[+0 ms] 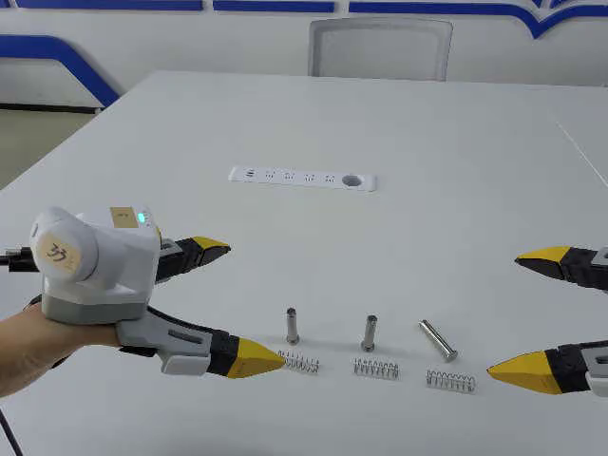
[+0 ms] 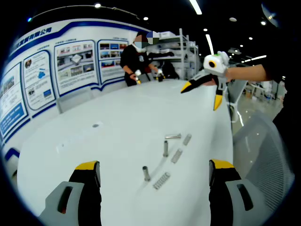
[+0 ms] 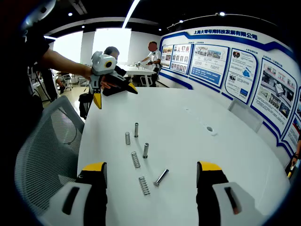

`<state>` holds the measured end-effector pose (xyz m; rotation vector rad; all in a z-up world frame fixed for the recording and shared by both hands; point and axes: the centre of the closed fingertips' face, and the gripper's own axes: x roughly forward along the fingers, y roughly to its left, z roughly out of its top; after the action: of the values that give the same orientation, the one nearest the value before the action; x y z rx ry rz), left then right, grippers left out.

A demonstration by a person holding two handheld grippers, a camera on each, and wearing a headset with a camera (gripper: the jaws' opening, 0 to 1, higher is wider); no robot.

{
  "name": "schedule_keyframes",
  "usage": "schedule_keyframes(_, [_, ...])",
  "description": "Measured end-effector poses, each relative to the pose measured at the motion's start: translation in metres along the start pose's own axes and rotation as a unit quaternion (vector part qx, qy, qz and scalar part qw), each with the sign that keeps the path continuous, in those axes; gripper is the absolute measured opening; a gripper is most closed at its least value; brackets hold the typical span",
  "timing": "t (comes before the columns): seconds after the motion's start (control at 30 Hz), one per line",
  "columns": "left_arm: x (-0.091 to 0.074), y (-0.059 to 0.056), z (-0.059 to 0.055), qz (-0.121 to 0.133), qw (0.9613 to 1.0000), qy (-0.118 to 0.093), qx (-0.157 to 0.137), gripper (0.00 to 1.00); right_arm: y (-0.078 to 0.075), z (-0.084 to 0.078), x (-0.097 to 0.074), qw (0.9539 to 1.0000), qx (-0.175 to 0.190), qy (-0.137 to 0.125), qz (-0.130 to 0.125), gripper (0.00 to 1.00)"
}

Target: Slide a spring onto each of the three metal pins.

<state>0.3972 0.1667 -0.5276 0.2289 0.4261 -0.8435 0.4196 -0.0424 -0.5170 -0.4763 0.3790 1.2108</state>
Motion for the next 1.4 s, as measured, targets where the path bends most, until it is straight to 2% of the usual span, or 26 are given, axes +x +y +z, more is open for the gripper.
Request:
schedule_keyframes(0.43, [-0.004,0.002,0.001,0.003,1.0,0.001,0.004,0.97,0.004,0.001,-0.002,0.9999,0.011,-0.005,-0.007,0.79])
schedule_keyframes(0.77, [-0.007,0.004,0.008,0.01,0.9999,-0.005,0.01,0.97,0.005,0.004,-0.007,0.9996,0.022,-0.014,-0.011,0.79])
schedule_keyframes(1.03, [-0.012,0.009,0.008,0.016,0.9998,-0.01,0.008,0.97,-0.003,0.005,-0.01,0.9989,0.034,-0.02,-0.025,0.78])
schedule_keyframes(1.2, [-0.011,0.009,0.003,0.012,0.9999,-0.002,0.011,0.98,-0.005,0.003,-0.005,0.9989,0.037,-0.014,-0.025,0.78])
schedule_keyframes(1.4, [-0.008,0.007,-0.001,0.009,0.9999,-0.001,0.007,0.98,-0.002,-0.002,0.008,0.9992,0.038,-0.003,-0.013,0.77])
